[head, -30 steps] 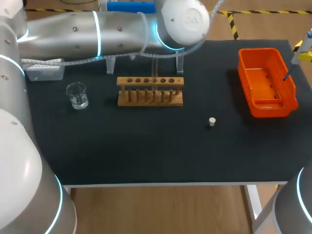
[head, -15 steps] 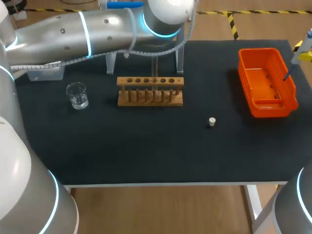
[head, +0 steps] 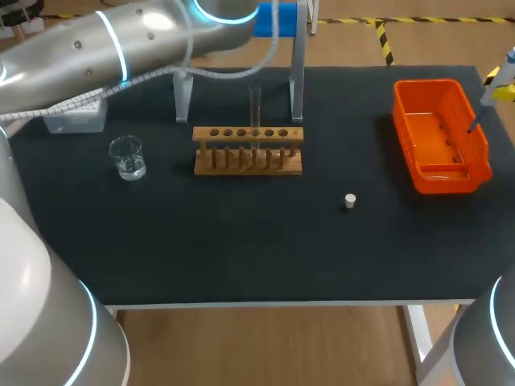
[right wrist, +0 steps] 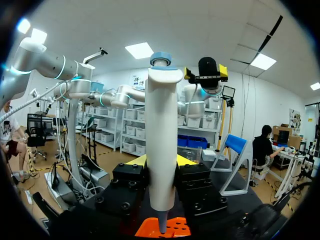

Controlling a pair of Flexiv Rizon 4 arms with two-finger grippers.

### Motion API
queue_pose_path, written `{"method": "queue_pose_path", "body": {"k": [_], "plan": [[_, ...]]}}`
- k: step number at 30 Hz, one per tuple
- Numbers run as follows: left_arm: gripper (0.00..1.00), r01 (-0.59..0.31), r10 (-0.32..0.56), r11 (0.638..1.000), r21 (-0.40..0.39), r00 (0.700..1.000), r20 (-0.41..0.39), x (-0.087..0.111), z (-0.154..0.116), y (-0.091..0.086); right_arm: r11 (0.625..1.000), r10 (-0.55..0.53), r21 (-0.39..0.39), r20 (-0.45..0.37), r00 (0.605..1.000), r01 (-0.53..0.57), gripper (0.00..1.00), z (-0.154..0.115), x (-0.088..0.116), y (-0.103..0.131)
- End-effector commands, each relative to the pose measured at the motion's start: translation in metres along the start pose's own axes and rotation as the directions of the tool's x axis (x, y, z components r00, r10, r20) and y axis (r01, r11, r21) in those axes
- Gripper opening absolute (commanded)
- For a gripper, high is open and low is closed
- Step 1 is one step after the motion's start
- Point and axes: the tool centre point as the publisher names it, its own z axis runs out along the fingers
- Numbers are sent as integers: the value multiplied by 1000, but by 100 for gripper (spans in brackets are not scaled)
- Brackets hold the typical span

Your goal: Invert the test tube, pick up the pipette, mount the tip to pipette, aspirate from beaker and dispense into the tube, eject the tip, return the pipette, and cap with the stopper.

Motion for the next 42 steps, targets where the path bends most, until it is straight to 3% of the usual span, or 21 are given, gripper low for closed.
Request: {"method": "queue_pose_path", "body": {"k": [1,10,19,28,42], "plan": [[100,-1,3,1000,14,988,-156,11,-15,10,1000,-1,3,0,1000,1,0,0,1,1],[100,-47,47,999,-9,999,10,54,-37,14,1000,-1,3,0,1000,1,0,0,1,1],[100,-7,9,1000,-22,992,127,93,-48,30,1000,-1,3,0,1000,1,0,0,1,1],[100,54,-59,998,26,959,278,129,-62,72,1000,-1,3,0,1000,1,0,0,1,1],[100,36,-66,997,75,893,446,171,-82,102,1000,-1,3,0,1000,1,0,0,1,1]]}}
